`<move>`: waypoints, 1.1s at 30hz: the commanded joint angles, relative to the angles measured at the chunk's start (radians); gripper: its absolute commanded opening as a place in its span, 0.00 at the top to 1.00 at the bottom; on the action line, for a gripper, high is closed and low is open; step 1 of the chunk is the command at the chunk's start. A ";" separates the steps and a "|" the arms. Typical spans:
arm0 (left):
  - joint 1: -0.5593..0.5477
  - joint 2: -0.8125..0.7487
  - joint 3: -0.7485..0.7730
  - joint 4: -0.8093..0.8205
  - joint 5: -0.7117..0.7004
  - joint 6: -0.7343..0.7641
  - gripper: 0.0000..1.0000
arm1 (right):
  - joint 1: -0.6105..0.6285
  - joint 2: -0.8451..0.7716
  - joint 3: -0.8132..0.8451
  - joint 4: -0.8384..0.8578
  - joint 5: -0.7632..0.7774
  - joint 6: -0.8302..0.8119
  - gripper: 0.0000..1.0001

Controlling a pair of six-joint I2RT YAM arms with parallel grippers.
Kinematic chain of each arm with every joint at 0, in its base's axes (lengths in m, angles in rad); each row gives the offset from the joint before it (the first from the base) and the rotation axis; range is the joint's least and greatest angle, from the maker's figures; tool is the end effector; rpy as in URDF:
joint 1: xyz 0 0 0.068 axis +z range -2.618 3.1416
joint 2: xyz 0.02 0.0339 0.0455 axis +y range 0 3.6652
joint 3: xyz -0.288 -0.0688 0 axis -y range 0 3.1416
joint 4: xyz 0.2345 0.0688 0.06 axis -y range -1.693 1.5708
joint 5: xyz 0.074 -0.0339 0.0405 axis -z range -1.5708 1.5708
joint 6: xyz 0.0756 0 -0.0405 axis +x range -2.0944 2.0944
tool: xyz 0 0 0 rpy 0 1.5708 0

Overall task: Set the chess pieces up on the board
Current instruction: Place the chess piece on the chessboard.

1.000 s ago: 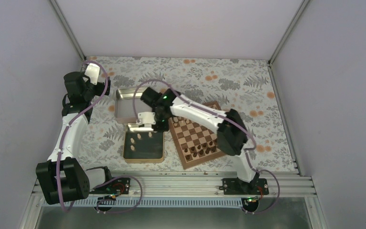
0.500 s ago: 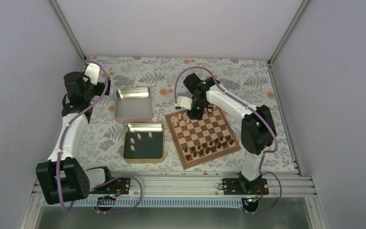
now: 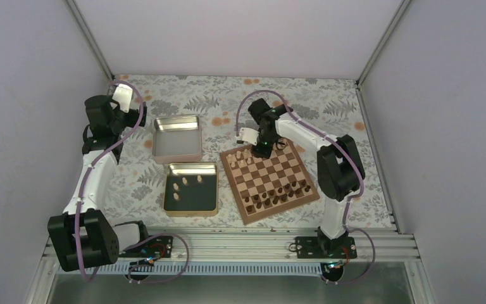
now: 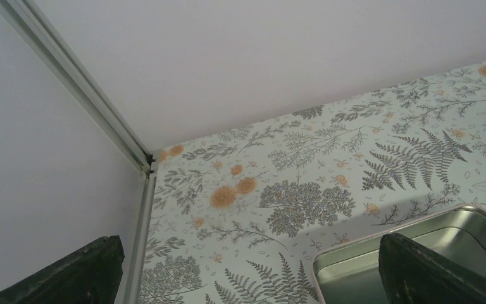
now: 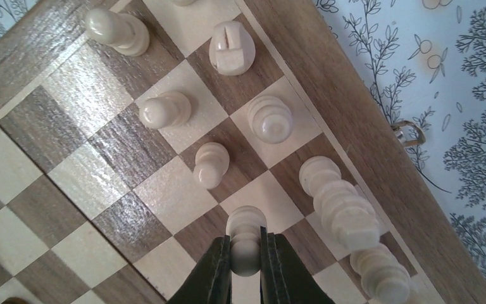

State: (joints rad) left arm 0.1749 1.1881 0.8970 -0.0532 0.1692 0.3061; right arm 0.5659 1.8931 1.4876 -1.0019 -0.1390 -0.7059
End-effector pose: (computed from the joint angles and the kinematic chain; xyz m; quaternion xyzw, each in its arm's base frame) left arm 0.2918 0.0386 0.3207 0.1019 0.8099 0.0695 0.5734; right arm 0.3106 0.2097 0.2024 -0.5951 0.7966 0.0633 0.0861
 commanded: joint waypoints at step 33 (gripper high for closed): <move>0.008 -0.006 0.003 0.016 0.016 0.002 0.00 | -0.029 0.057 0.039 -0.003 -0.013 -0.012 0.75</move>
State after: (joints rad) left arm 0.1749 1.1881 0.8970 -0.0532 0.1696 0.3061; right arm 0.5419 1.9373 1.4956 -0.9890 -0.1398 -0.7113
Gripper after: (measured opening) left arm 0.999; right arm 0.236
